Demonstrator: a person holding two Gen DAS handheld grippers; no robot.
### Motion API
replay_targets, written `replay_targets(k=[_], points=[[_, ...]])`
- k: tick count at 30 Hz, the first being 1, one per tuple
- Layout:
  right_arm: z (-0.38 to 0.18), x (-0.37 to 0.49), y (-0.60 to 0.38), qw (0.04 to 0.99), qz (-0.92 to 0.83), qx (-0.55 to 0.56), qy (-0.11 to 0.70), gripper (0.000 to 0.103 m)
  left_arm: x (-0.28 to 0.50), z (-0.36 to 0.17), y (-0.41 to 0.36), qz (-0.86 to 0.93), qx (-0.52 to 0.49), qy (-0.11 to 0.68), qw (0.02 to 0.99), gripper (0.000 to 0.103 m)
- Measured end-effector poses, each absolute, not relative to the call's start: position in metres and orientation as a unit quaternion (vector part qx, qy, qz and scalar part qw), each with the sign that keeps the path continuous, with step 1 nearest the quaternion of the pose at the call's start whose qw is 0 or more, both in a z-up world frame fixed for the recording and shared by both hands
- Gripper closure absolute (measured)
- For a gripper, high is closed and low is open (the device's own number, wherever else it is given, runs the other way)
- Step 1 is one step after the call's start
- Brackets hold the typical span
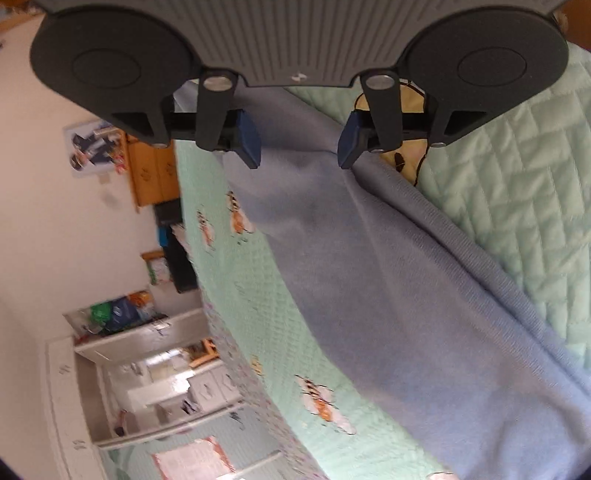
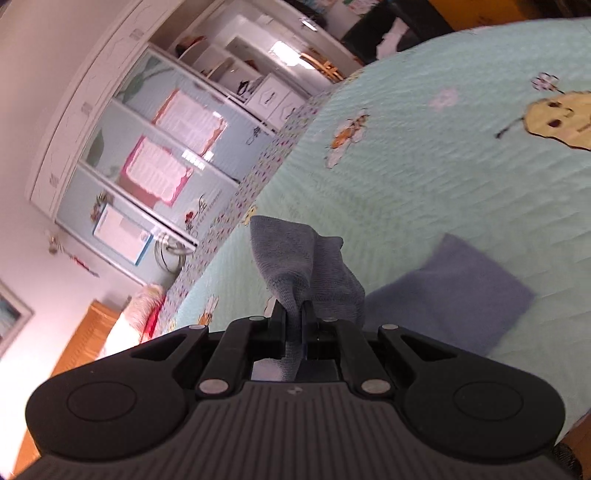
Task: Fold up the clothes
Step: 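Grasp the garment leg end with the right tool and lift it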
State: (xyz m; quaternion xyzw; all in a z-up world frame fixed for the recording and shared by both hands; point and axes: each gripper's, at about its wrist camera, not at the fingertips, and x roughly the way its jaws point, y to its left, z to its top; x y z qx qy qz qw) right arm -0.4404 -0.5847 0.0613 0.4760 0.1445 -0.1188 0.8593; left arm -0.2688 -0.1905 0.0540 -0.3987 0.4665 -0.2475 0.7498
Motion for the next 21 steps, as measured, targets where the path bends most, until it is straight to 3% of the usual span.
replay_targets(k=[4,18,19,21], points=[[0.049,-0.443,-0.605,0.840,-0.114,0.512,0.139,0.097,-0.266,0.043,-0.192,-0.217,-0.435,0.474,0.734,0.049],[0.046,-0.441,-0.606,0.844,-0.091,0.512,0.133,0.096,-0.242,0.039,-0.210,-0.135,-0.401,0.468,0.776,0.049],[0.045,-0.441,-0.605,0.846,-0.093,0.507,0.134,0.096,-0.240,0.038,-0.213,-0.135,-0.394,0.468,0.780,0.053],[0.049,-0.439,-0.602,0.855,-0.099,0.490,0.137,0.096,-0.236,0.041,-0.218,-0.140,-0.367,0.468,0.792,0.094]])
